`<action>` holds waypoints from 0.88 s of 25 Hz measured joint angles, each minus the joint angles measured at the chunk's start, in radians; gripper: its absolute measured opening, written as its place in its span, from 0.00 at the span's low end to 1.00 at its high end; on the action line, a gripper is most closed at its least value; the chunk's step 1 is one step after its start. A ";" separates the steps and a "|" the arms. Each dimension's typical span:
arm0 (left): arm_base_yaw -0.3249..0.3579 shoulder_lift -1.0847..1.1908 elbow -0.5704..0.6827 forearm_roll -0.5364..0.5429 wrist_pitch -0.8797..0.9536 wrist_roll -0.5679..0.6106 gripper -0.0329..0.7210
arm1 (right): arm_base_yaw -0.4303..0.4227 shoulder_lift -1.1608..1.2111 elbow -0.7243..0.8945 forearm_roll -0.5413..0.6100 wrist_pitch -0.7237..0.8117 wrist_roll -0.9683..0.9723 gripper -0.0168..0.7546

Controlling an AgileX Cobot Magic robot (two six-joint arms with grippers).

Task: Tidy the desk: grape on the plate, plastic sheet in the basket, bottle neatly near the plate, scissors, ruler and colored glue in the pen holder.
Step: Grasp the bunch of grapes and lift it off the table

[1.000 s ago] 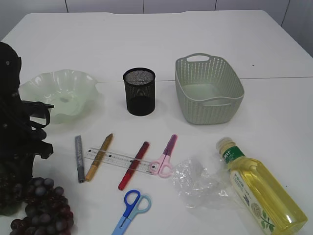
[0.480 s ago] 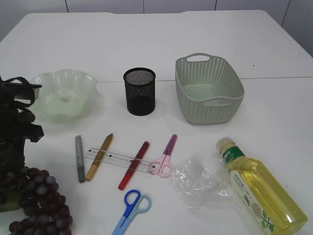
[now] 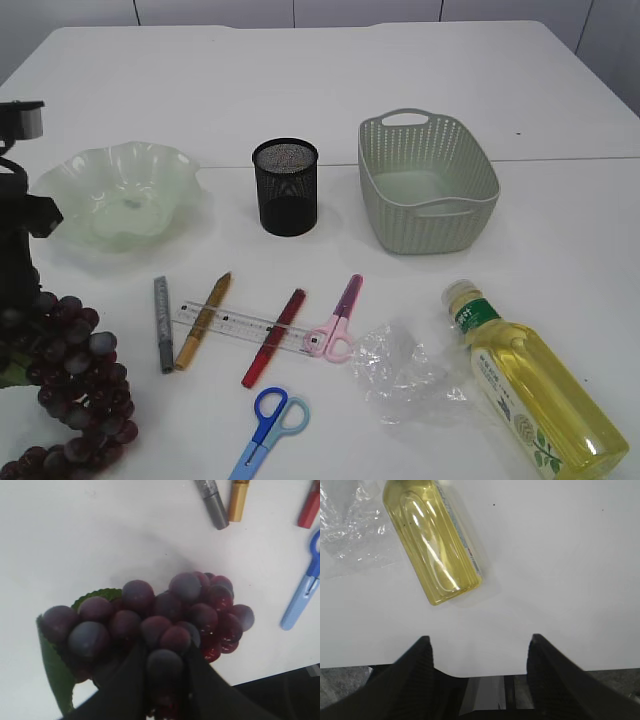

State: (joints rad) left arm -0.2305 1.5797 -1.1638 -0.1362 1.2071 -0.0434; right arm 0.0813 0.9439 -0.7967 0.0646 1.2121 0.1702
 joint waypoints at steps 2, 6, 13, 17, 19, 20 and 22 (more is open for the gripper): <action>0.000 -0.031 0.000 -0.009 0.002 0.000 0.19 | 0.000 0.000 0.000 0.000 0.000 0.000 0.59; 0.000 -0.086 0.000 -0.030 0.006 0.000 0.19 | 0.000 0.000 0.000 0.000 0.000 0.000 0.59; 0.000 -0.161 -0.031 -0.057 0.020 0.000 0.19 | 0.000 0.000 0.000 0.000 0.000 0.000 0.59; 0.000 -0.191 -0.103 -0.062 0.027 -0.008 0.19 | 0.000 0.000 0.000 0.000 0.000 0.000 0.59; 0.000 -0.200 -0.145 -0.062 0.030 -0.011 0.19 | 0.000 0.000 0.000 0.000 0.000 0.000 0.59; 0.000 -0.202 -0.171 -0.059 0.032 -0.015 0.19 | 0.000 0.000 0.000 0.000 0.000 0.000 0.59; 0.000 -0.202 -0.218 -0.041 0.034 -0.026 0.19 | 0.000 0.000 0.000 -0.009 0.000 0.000 0.59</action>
State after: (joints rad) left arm -0.2305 1.3781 -1.3813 -0.1775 1.2408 -0.0695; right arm 0.0813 0.9439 -0.7967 0.0558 1.2121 0.1702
